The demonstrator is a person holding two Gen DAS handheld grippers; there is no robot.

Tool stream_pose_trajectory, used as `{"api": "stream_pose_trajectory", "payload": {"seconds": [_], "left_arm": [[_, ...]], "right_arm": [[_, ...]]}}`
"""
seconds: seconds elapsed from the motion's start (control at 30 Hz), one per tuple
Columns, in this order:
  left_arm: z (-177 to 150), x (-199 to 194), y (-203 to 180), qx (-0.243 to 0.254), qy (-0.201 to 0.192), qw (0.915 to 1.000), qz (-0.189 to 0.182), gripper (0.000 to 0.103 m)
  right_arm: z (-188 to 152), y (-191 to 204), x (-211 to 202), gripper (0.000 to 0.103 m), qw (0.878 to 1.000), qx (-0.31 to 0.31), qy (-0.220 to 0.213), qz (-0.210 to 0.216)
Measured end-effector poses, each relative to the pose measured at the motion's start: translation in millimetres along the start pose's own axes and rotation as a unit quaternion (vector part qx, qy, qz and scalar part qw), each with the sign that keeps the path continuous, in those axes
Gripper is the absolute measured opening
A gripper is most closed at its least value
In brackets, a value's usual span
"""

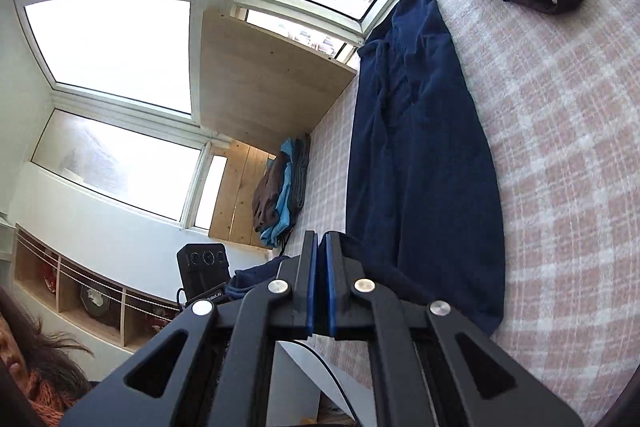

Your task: Fold clothes

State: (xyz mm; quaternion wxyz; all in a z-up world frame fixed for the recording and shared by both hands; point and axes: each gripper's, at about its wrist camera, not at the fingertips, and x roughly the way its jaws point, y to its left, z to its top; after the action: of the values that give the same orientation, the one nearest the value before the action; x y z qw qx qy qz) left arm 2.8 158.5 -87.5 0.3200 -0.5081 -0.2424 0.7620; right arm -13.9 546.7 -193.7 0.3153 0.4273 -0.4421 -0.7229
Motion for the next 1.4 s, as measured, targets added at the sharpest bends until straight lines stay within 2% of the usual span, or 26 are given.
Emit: {"api": "stream_pose_trajectory", "payload": {"seconds": [0.1, 0.23, 0.27, 0.3, 0.33, 0.37, 0.4, 0.43, 0.47, 0.5, 0.57, 0.63, 0.7, 0.8, 0.87, 0.93, 1.0, 1.07, 1.13, 1.2, 1.27, 1.37, 1.4], "left_arm": [[41, 36, 31, -0.009, 0.026, 0.9996, 0.009, 0.004], [56, 80, 69, -0.053, 0.088, 0.9940, 0.038, 0.009], [58, 82, 76, -0.069, 0.093, 0.9924, 0.043, 0.012], [59, 83, 83, -0.082, 0.096, 0.9909, 0.046, 0.013], [61, 78, 85, -0.086, 0.090, 0.9912, 0.044, 0.016], [63, 73, 86, -0.087, 0.084, 0.9917, 0.043, 0.023], [65, 65, 84, -0.078, 0.074, 0.9930, 0.049, 0.031], [67, 58, 80, -0.065, 0.064, 0.9944, 0.053, 0.033], [66, 50, 75, -0.049, 0.056, 0.9958, 0.054, 0.033], [65, 44, 69, -0.033, 0.050, 0.9966, 0.056, 0.035], [63, 39, 60, -0.012, 0.042, 0.9964, 0.073, 0.036], [59, 45, 54, 0.000, 0.052, 0.9972, 0.054, 0.036], [55, 58, 49, 0.010, 0.069, 0.9969, 0.036, 0.036], [58, 81, 44, 0.027, 0.077, 0.9960, 0.038, 0.036], [65, 89, 39, 0.044, 0.068, 0.9944, 0.068, 0.036], [70, 82, 28, 0.089, 0.046, 0.9902, 0.097, 0.036], [70, 73, 20, 0.144, 0.041, 0.9823, 0.113, 0.041], [69, 72, 17, 0.197, 0.051, 0.9681, 0.146, 0.041], [71, 79, 18, 0.226, 0.066, 0.9573, 0.167, 0.041], [74, 88, 20, 0.249, 0.081, 0.9478, 0.182, 0.041], [80, 98, 23, 0.260, 0.088, 0.9431, 0.188, 0.041], [89, 108, 27, 0.265, 0.088, 0.9416, 0.188, 0.041], [90, 110, 28, 0.263, 0.090, 0.9426, 0.185, 0.038]], "right_arm": [[34, -28, 21, 0.005, 0.999, 0.025, 0.000, -0.041], [61, -67, 59, 0.009, 0.989, 0.046, 0.041, -0.132], [66, -77, 66, 0.009, 0.985, 0.055, 0.050, -0.158], [69, -84, 70, 0.009, 0.982, 0.069, 0.059, -0.168], [70, -85, 69, 0.009, 0.981, 0.075, 0.062, -0.167], [72, -86, 66, 0.010, 0.981, 0.078, 0.064, -0.163], [74, -81, 63, 0.017, 0.983, 0.068, 0.061, -0.160], [76, -75, 59, 0.022, 0.984, 0.052, 0.061, -0.156], [79, -68, 55, 0.034, 0.986, 0.037, 0.062, -0.153], [82, -62, 50, 0.040, 0.987, 0.028, 0.060, -0.148], [87, -51, 40, 0.040, 0.988, 0.011, 0.050, -0.148], [88, -42, 33, 0.040, 0.987, -0.016, 0.045, -0.152], [85, -34, 35, 0.040, 0.984, -0.048, 0.060, -0.162], [76, -34, 63, 0.040, 0.969, -0.090, 0.114, -0.201], [70, -35, 79, 0.040, 0.954, -0.119, 0.140, -0.237], [66, -26, 85, 0.040, 0.940, -0.168, 0.146, -0.259], [62, -16, 75, 0.040, 0.930, -0.214, 0.141, -0.264], [61, -13, 67, 0.040, 0.914, -0.254, 0.139, -0.286], [63, -17, 68, 0.040, 0.898, -0.280, 0.148, -0.305], [67, -21, 75, 0.040, 0.891, -0.296, 0.162, -0.305], [69, -25, 85, 0.040, 0.884, -0.313, 0.172, -0.301], [72, -31, 102, 0.040, 0.878, -0.327, 0.191, -0.293], [72, -32, 107, 0.040, 0.876, -0.332, 0.194, -0.291]]}}
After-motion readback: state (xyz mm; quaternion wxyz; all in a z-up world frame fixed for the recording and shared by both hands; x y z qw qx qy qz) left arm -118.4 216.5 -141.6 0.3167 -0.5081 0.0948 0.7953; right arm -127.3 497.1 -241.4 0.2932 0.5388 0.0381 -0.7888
